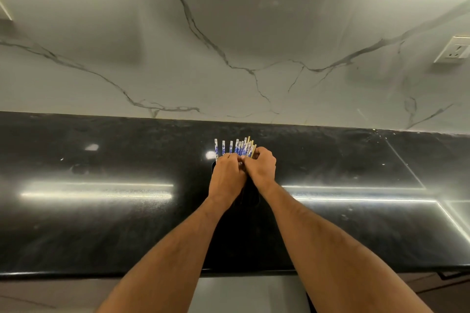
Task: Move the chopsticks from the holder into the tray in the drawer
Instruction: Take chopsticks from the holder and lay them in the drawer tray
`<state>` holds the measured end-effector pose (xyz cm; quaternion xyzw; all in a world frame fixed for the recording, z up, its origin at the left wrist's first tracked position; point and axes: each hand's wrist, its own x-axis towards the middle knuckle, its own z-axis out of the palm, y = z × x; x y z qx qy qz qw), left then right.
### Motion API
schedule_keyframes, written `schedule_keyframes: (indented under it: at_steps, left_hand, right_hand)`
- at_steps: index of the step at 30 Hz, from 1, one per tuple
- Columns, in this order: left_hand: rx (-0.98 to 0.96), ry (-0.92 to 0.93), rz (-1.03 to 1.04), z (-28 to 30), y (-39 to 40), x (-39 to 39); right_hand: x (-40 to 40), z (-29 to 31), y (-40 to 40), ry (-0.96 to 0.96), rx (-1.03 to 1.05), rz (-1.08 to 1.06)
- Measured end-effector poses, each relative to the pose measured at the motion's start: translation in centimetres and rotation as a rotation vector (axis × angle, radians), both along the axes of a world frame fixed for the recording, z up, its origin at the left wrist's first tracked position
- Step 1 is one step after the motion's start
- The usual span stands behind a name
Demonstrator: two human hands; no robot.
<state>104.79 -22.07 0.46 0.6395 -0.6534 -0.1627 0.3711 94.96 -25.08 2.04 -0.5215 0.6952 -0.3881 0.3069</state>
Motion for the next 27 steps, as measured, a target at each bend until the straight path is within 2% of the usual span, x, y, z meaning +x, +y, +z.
schedule_keyframes:
  at_steps: [3,9,18,27]
  left_hand:
    - [-0.051,-0.028,-0.019,0.2,0.5,-0.3]
    - [-0.057,-0.023,-0.021,0.3,0.8,-0.3]
    - [-0.054,-0.033,0.013,0.6,1.4,-0.2]
    - [-0.015,0.084,0.051,0.3,1.8,-0.6]
  right_hand:
    - [0.2,0.4,-0.1,-0.042,-0.014,-0.010]
    - [0.8,0.8,0.3,-0.002,-0.037,-0.070]
    - [1.1,2.5,1.3,0.206,0.019,-0.163]
    - [0.7,4.0,1.4,0.240,0.066,-0.192]
